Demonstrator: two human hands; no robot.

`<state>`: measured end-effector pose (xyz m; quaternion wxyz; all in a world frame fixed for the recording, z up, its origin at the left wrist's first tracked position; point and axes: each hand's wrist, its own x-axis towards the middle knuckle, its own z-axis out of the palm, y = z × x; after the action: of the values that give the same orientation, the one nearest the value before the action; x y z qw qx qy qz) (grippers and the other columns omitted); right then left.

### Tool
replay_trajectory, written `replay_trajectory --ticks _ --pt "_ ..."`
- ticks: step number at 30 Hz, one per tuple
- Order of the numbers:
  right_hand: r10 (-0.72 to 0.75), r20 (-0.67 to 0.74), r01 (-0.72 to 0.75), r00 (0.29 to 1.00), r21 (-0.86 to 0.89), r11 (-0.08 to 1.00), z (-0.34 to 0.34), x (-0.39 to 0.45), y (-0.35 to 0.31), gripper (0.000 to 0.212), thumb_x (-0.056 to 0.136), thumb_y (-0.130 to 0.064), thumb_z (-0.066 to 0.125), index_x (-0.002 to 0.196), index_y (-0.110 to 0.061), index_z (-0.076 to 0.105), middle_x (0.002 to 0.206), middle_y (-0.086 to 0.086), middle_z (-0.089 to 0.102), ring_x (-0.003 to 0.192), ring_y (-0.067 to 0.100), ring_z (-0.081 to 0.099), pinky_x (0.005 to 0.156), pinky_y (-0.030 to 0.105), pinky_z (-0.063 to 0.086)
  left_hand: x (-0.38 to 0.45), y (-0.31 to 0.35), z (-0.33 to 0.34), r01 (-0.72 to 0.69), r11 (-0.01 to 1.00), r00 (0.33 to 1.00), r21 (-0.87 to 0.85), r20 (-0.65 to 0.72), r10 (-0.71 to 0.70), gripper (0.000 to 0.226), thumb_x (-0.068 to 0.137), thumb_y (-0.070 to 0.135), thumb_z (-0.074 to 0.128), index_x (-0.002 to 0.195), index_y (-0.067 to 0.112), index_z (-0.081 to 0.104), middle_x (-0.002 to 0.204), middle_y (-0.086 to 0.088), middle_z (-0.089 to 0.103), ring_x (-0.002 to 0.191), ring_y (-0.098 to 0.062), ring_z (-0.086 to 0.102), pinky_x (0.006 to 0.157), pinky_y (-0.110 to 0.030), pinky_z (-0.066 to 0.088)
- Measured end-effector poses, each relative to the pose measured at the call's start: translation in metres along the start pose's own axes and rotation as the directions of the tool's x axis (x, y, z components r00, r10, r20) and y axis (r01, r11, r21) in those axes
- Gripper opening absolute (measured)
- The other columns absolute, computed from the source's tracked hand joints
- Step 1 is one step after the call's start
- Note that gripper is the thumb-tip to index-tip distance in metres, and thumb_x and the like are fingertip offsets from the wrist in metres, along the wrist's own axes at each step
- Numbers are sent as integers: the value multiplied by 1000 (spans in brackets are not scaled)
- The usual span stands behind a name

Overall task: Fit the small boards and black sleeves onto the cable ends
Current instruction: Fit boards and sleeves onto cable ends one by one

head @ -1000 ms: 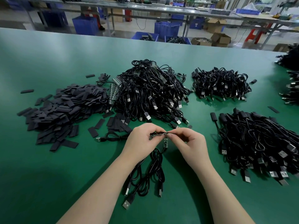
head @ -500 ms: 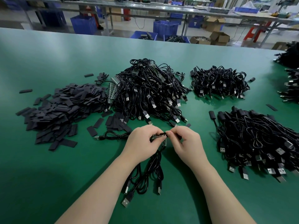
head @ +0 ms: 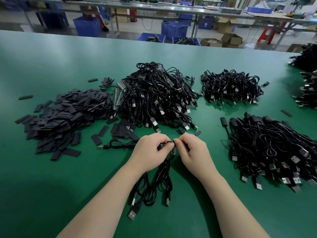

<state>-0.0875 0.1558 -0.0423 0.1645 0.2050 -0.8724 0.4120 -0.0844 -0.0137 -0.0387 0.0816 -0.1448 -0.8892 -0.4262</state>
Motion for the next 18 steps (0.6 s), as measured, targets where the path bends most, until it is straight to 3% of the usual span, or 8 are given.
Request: replay_trajectory --ticks 3,6,9,13,18 --pt "35 -3 -35 999 38 999 -1 0 -1 22 95 -21 59 73 -18 55 65 -14 49 67 1 47 61 9 33 0 2 0 3 1000 1000 14 3 -3 26 87 39 52 62 40 45 70 25 54 62 -7 46 60 -25 30" --pt "71 11 -71 997 113 991 -2 -1 -2 14 93 -15 66 82 -24 68 74 -15 63 71 4 57 65 9 39 0 1 1 -2 999 1000 45 4 1 34 91 32 55 61 42 41 73 28 54 64 -5 46 61 -22 28" --pt "152 34 -156 988 226 962 -4 0 -4 14 91 -12 69 85 -24 73 77 -16 69 71 5 63 67 13 45 0 0 2 -3 998 1000 60 8 2 37 92 29 55 59 38 39 65 16 52 64 -9 47 61 -22 28" --pt "228 117 -255 967 371 893 -6 1 -7 10 92 -10 68 92 -18 74 80 -9 75 75 5 70 71 14 51 0 3 0 -4 1000 1000 20 23 3 36 90 37 45 63 13 45 61 -1 46 63 -21 46 59 -31 31" --pt "292 172 -337 941 394 855 -7 2 -8 9 93 -14 67 91 -20 73 80 -7 76 77 8 71 73 19 55 0 3 -3 -19 1000 1000 8 22 19 43 91 39 45 67 4 49 65 -9 50 64 -25 48 62 -45 42"
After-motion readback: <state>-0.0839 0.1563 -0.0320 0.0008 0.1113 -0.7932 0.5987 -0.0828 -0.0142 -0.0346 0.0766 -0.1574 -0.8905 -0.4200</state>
